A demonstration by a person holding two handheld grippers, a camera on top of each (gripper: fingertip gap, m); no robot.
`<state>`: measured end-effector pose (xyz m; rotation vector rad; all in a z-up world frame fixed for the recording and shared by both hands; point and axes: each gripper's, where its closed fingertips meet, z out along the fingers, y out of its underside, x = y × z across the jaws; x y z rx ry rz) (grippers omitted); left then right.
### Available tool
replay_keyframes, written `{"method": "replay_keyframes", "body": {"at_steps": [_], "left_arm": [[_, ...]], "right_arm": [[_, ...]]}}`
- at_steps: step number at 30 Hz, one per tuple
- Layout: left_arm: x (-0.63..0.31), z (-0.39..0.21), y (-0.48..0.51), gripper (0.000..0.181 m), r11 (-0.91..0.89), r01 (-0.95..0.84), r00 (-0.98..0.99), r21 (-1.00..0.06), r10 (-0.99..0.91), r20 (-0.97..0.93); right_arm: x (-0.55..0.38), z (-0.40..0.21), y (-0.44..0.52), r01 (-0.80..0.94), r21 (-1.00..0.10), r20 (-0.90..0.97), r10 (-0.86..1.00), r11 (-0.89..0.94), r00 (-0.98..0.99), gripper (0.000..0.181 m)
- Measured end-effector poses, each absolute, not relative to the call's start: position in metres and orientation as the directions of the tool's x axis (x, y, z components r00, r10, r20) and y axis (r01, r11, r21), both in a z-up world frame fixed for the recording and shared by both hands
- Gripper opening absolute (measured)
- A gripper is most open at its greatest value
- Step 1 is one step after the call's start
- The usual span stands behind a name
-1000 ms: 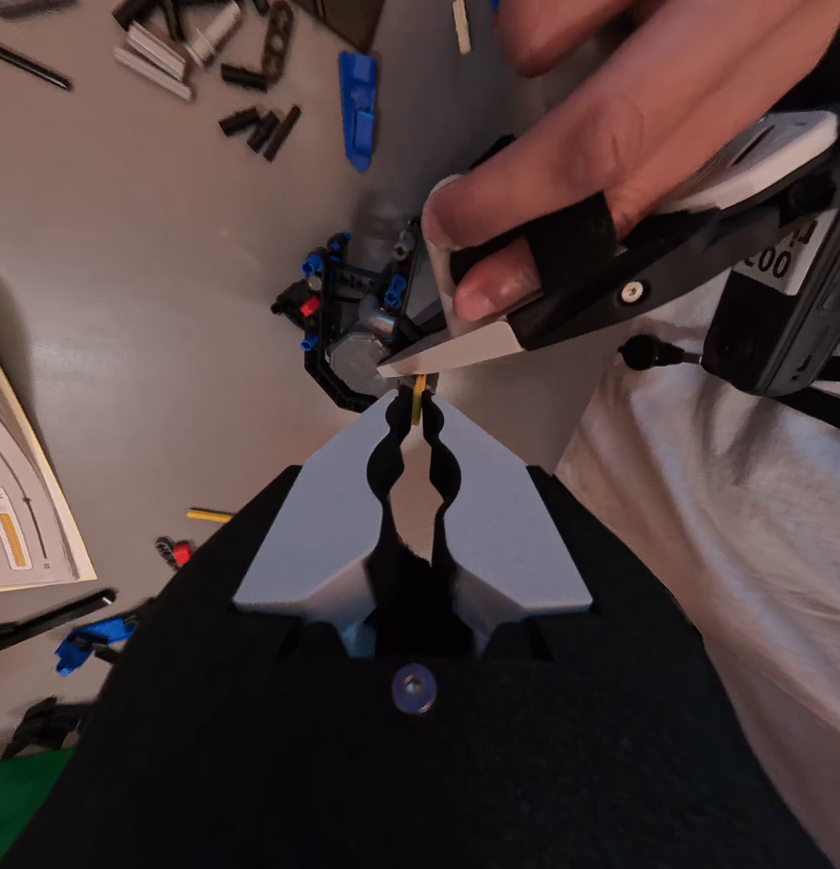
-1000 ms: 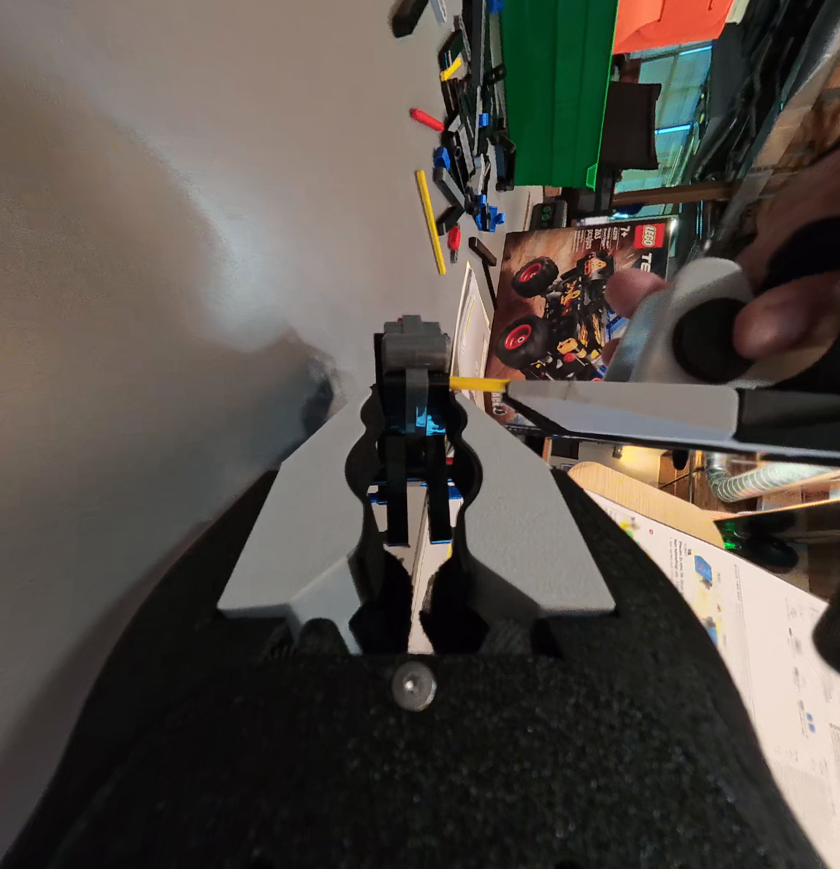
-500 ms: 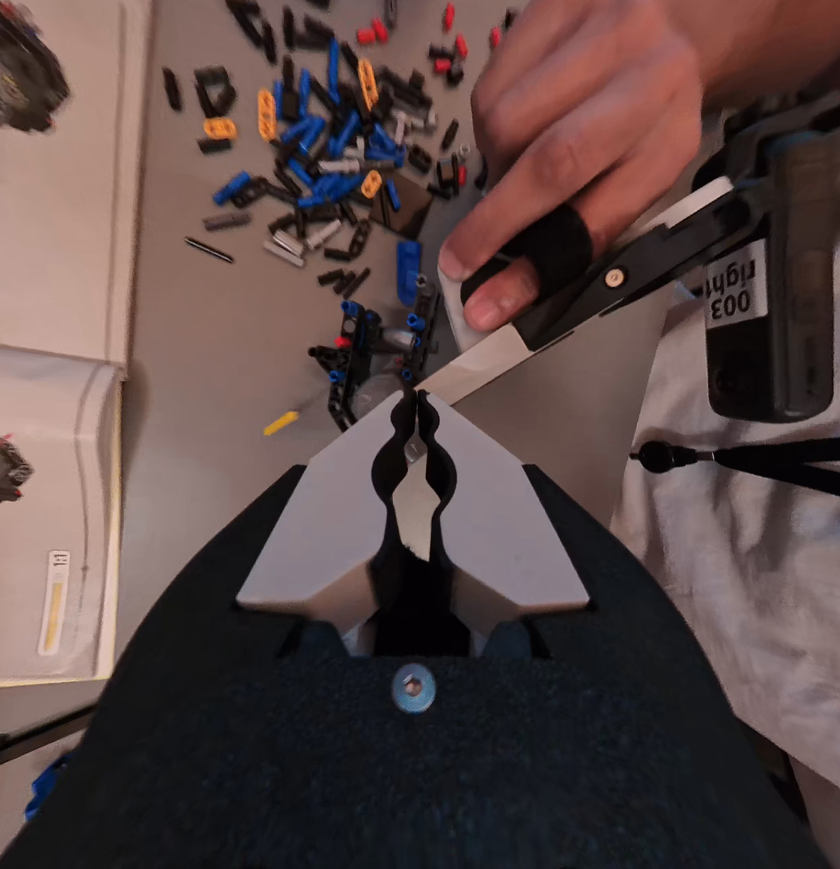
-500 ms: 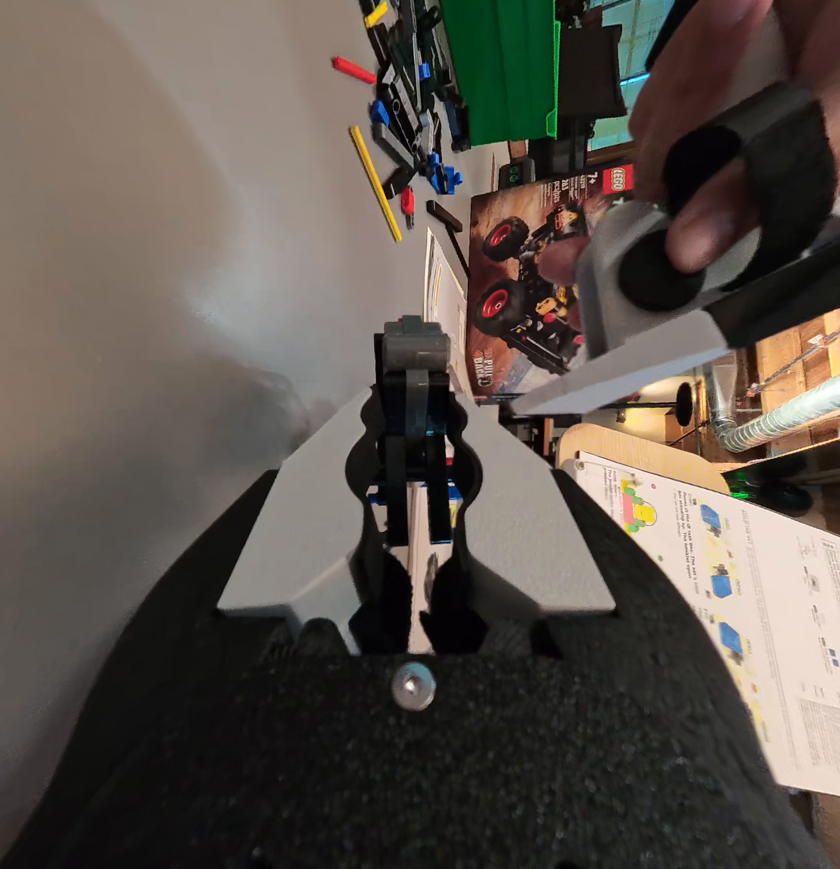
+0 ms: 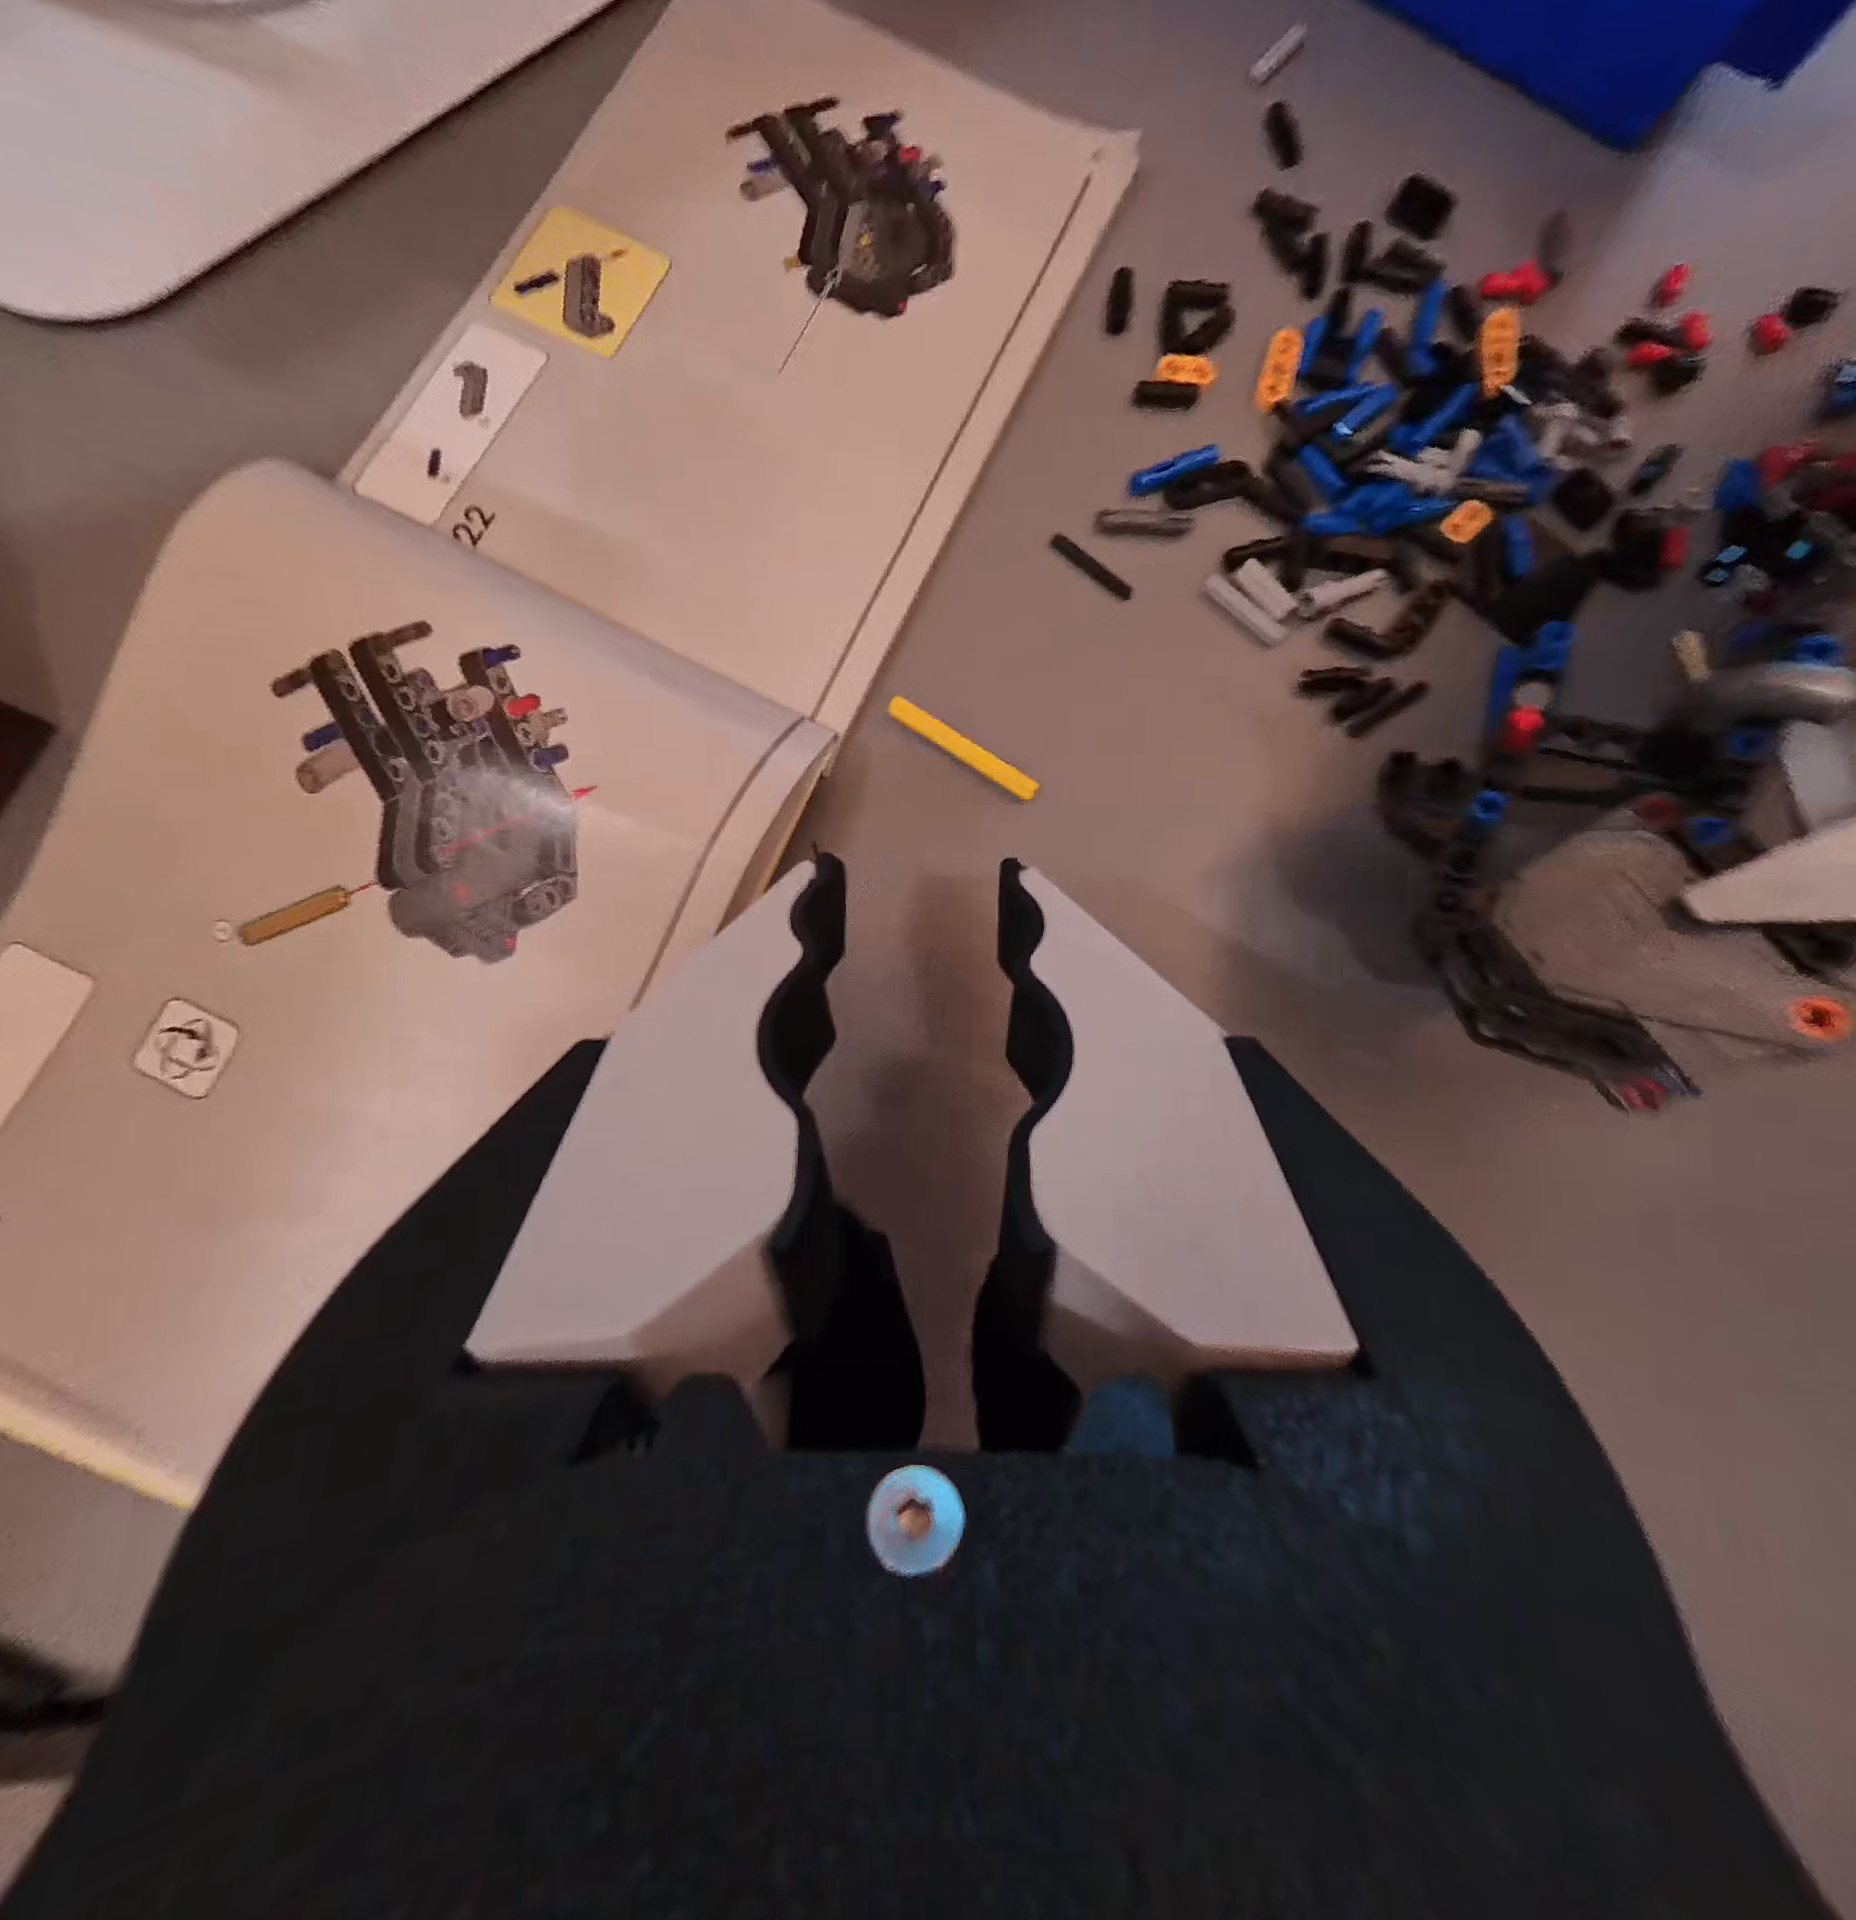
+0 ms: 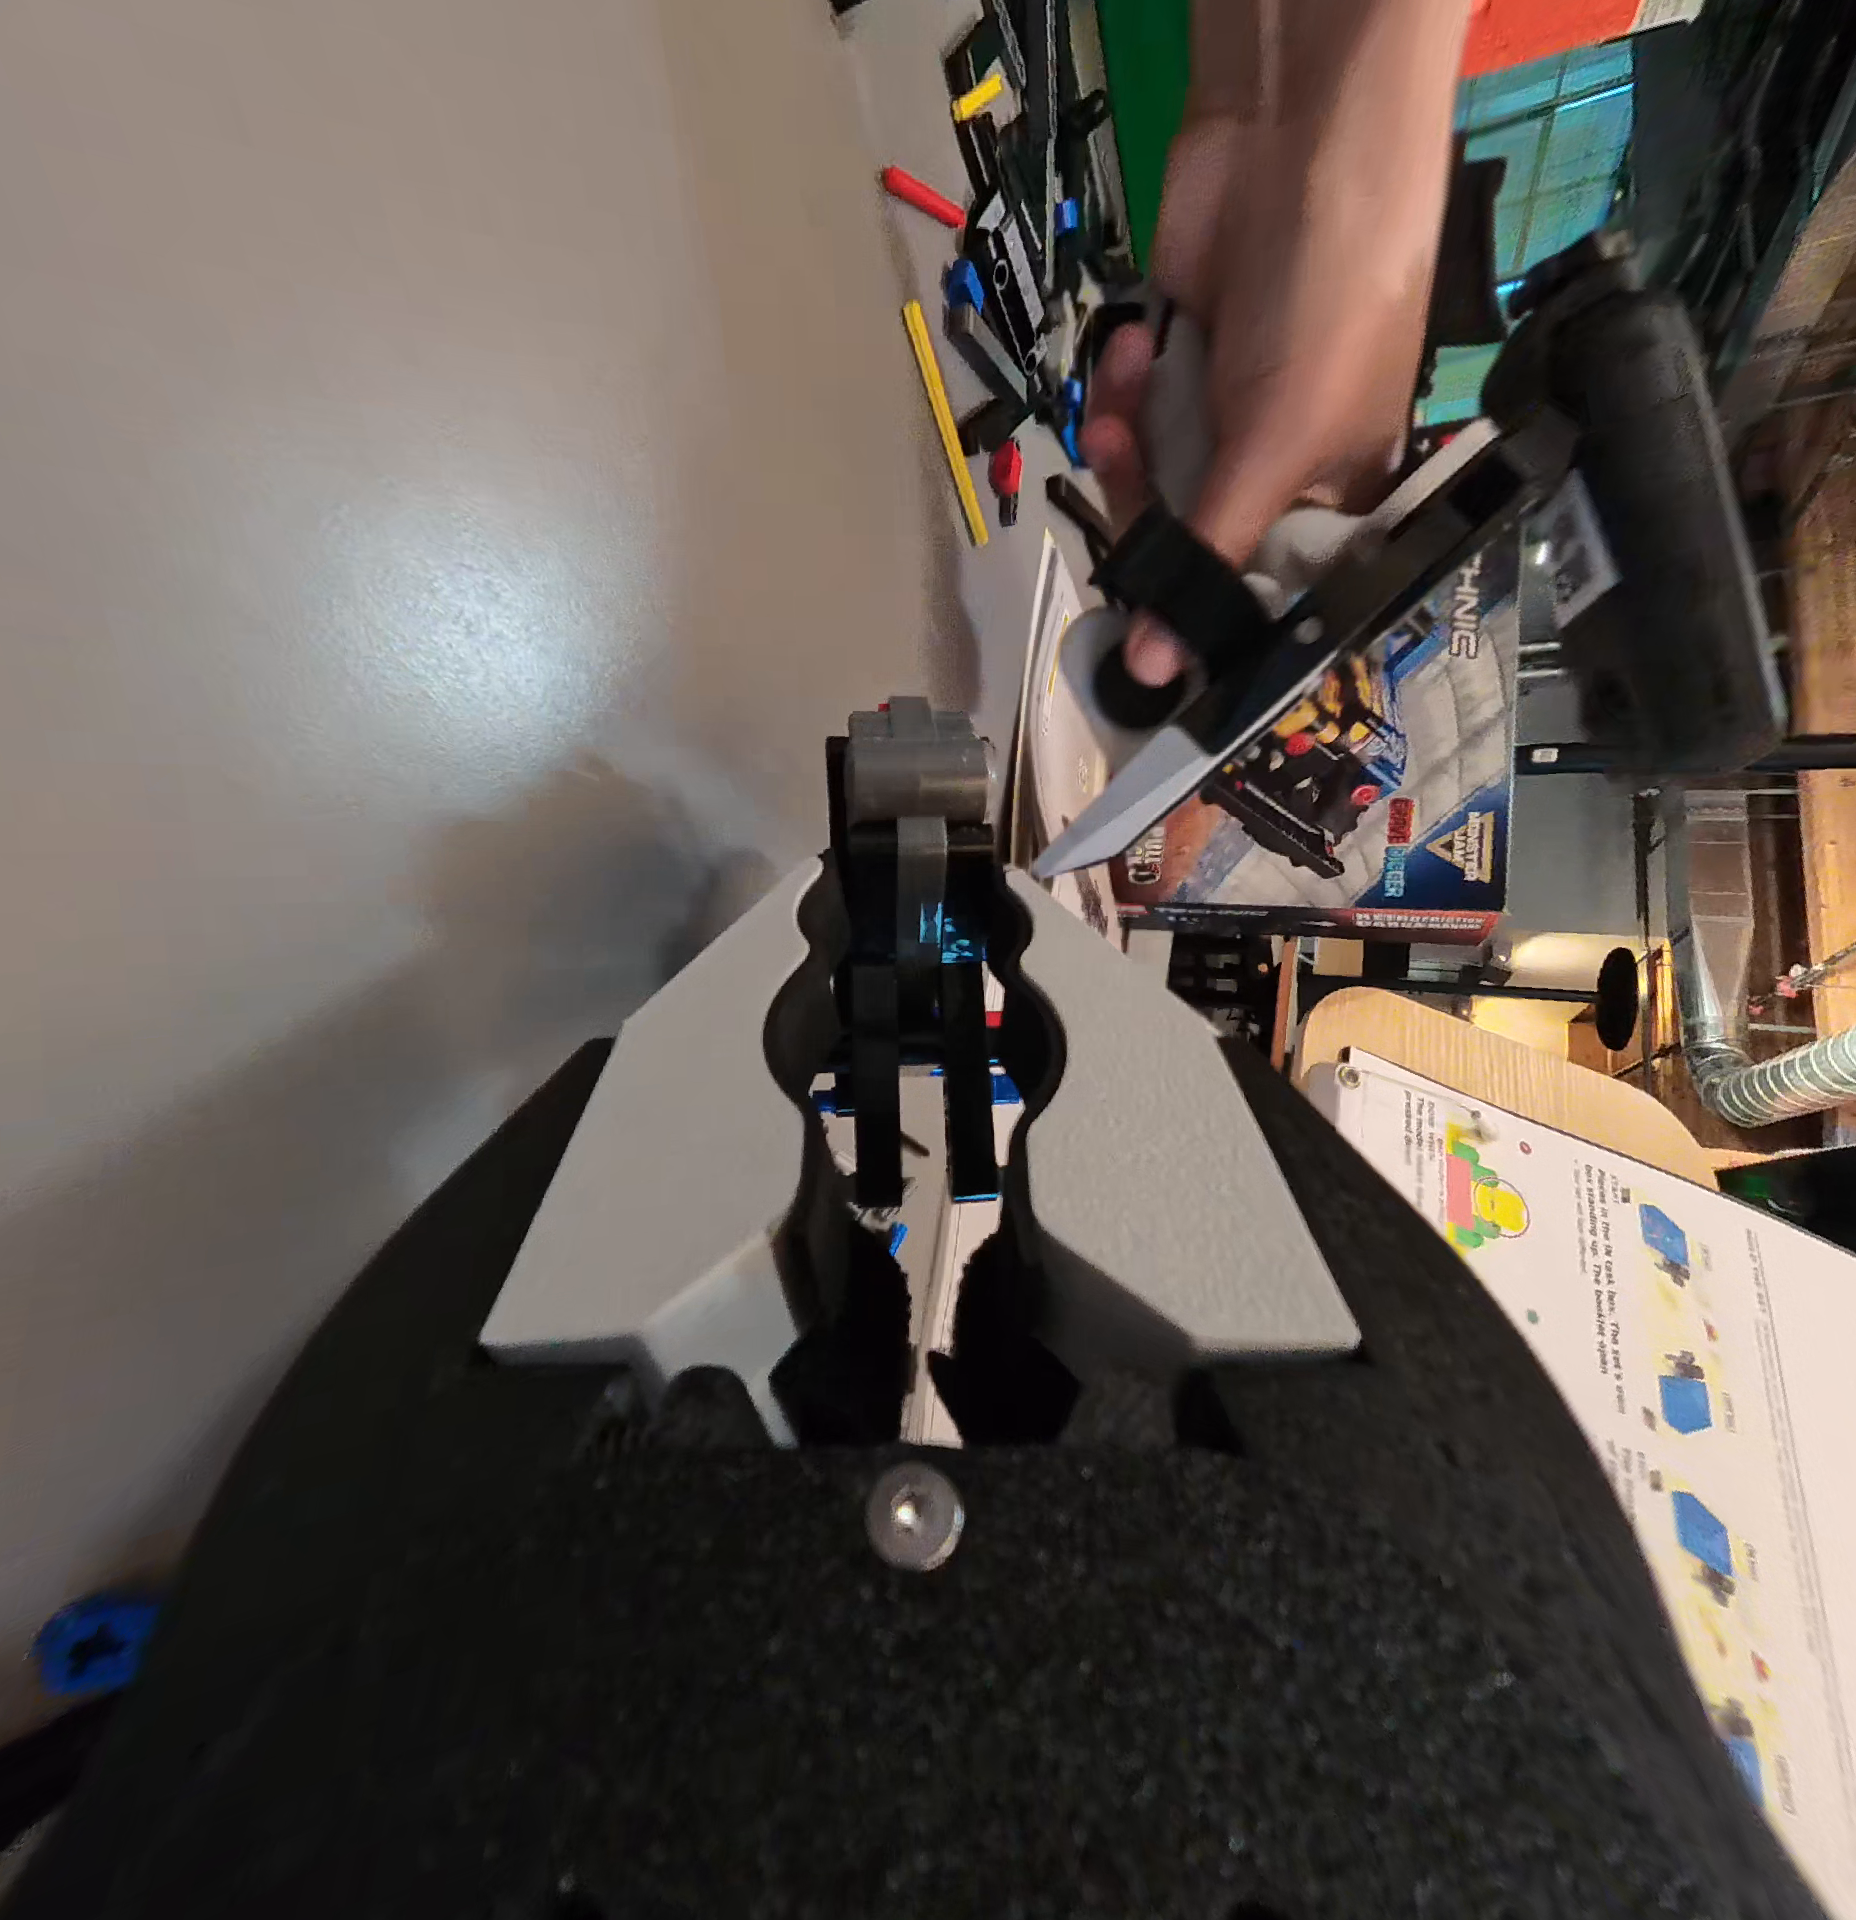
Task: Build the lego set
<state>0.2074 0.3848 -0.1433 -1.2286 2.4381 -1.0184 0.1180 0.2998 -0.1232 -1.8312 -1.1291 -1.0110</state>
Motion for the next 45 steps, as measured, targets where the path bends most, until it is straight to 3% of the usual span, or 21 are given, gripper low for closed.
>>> {"method": "replay_keyframes", "body": {"at_steps": [1, 9, 12, 18, 20, 25, 28, 31, 34, 37, 39, 45], "left_arm": [[0.212, -0.151, 0.381, 0.027, 0.389, -0.637, -0.599, -0.665, -0.793, 0.110], [0.237, -0.173, 0.339, 0.035, 0.237, -0.682, -0.458, -0.692, -0.876, 0.151], [0.245, -0.175, 0.343, 0.018, 0.266, -0.669, -0.434, -0.694, -0.898, 0.074], [0.243, -0.176, 0.344, 0.014, 0.349, -0.620, -0.494, -0.703, -0.870, 0.003], [0.244, -0.176, 0.344, 0.003, 0.365, -0.608, -0.508, -0.705, -0.861, -0.007], [0.241, -0.175, 0.344, 0.002, 0.562, -0.453, -0.620, -0.692, -0.756, -0.209], [0.229, -0.160, 0.336, 0.002, 0.599, -0.346, -0.692, -0.722, -0.683, -0.235], [0.207, -0.110, 0.326, 0.002, 0.663, -0.093, -0.732, -0.743, -0.551, -0.401], [0.186, -0.075, 0.333, 0.002, 0.838, 0.127, -0.652, -0.530, -0.332, -0.682], [0.158, -0.072, 0.322, 0.002, 0.917, 0.357, -0.555, -0.179, 0.054, -0.830], [0.145, -0.077, 0.312, 0.002, 0.892, 0.453, -0.505, -0.009, 0.248, -0.827], [0.138, -0.083, 0.301, 0.002, 0.755, 0.588, -0.380, 0.291, 0.575, -0.724]], "right_arm": [[0.120, -0.124, 0.299, 0.923, -0.184, 0.892, 0.337, -0.339, 0.301, 0.025], [0.122, -0.121, 0.295, 0.922, -0.186, 0.886, 0.347, -0.340, 0.307, 0.025], [0.119, -0.122, 0.295, 0.923, -0.195, 0.882, 0.352, -0.332, 0.314, 0.025], [0.122, -0.126, 0.295, 0.917, -0.209, 0.871, 0.362, -0.340, 0.332, 0.025], [0.123, -0.129, 0.295, 0.913, -0.212, 0.864, 0.370, -0.348, 0.342, 0.025], [0.139, -0.129, 0.291, 0.901, -0.198, 0.867, 0.360, -0.387, 0.345, 0.025], [0.154, -0.125, 0.290, 0.880, -0.207, 0.872, 0.327, -0.428, 0.364, 0.025], [0.171, -0.123, 0.289, 0.843, -0.234, 0.870, 0.283, -0.484, 0.405, 0.025], [0.182, -0.121, 0.289, 0.813, -0.253, 0.871, 0.243, -0.525, 0.428, 0.025], [0.171, -0.119, 0.292, 0.832, -0.270, 0.864, 0.260, -0.484, 0.432, 0.025], [0.163, -0.115, 0.295, 0.841, -0.277, 0.869, 0.253, -0.464, 0.425, 0.025], [0.147, -0.112, 0.299, 0.894, -0.178, 0.911, 0.274, -0.411, 0.307, 0.025]]}}
